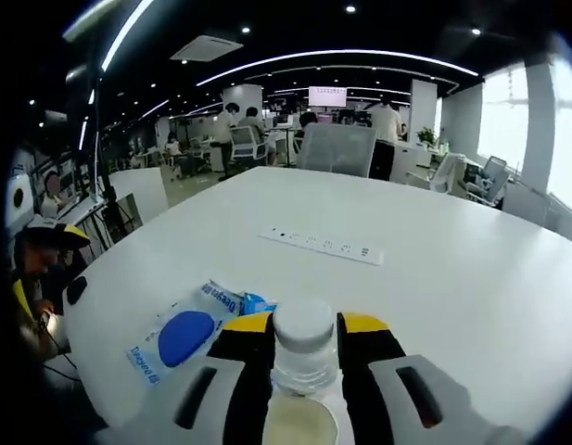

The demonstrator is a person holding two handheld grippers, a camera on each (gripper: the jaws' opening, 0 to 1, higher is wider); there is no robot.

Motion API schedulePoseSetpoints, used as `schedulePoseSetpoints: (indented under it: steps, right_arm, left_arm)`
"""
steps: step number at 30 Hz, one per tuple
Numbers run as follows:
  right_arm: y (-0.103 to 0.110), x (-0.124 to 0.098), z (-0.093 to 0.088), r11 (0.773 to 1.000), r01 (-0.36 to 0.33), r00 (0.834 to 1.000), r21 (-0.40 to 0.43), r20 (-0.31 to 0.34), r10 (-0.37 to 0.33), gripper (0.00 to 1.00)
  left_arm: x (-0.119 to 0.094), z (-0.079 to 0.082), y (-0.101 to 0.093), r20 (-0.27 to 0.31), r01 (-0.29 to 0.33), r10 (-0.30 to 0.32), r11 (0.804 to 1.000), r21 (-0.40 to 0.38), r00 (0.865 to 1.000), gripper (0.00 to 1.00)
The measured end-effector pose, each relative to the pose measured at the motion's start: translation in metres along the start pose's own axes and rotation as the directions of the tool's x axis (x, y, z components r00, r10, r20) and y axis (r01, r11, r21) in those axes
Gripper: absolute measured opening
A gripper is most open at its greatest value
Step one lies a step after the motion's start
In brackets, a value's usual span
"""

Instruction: Arrange the tabletop items into an orderly group along one side of the table until the central work area is clear of visible clutter.

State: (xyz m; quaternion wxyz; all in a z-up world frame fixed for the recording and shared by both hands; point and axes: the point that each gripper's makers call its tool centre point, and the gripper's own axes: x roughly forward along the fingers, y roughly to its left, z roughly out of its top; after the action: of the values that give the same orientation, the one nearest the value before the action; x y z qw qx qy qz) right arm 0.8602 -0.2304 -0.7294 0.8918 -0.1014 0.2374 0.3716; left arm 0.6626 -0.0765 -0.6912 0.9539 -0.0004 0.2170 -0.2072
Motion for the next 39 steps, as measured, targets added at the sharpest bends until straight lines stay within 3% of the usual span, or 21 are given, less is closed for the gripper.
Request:
schedulePoseSetpoints:
  steps: [9,20,30,39]
  right_arm:
    - [-0.004,-0.023,0.000,1.000,-0.007,0.998,0.030,0.057,0.005,0.41]
    - [0.006,-0.049,-0.016,0.998,-0.042,0.996,0.047,0.079,0.038,0.66]
    - [0.009,-0.076,-0.036,0.999,-0.019,0.997,0.045,0.069,0.016,0.73]
    - [0.011,-0.098,-0.055,0.998,-0.008,0.998,0.061,0.058,0.005,0.78]
  left_arm:
    - [0.005,0.006,0.001,-0.002,0.012,-0.012,1.000,0.017,1.000,0.88]
    - [0.023,0.032,0.000,0.019,0.081,-0.083,0.994,0.074,0.996,0.87]
    - [0.048,0.052,-0.014,0.029,0.165,-0.170,0.978,0.125,0.985,0.85]
    - [0.080,0.070,-0.038,0.023,0.279,-0.288,0.943,0.183,0.957,0.79]
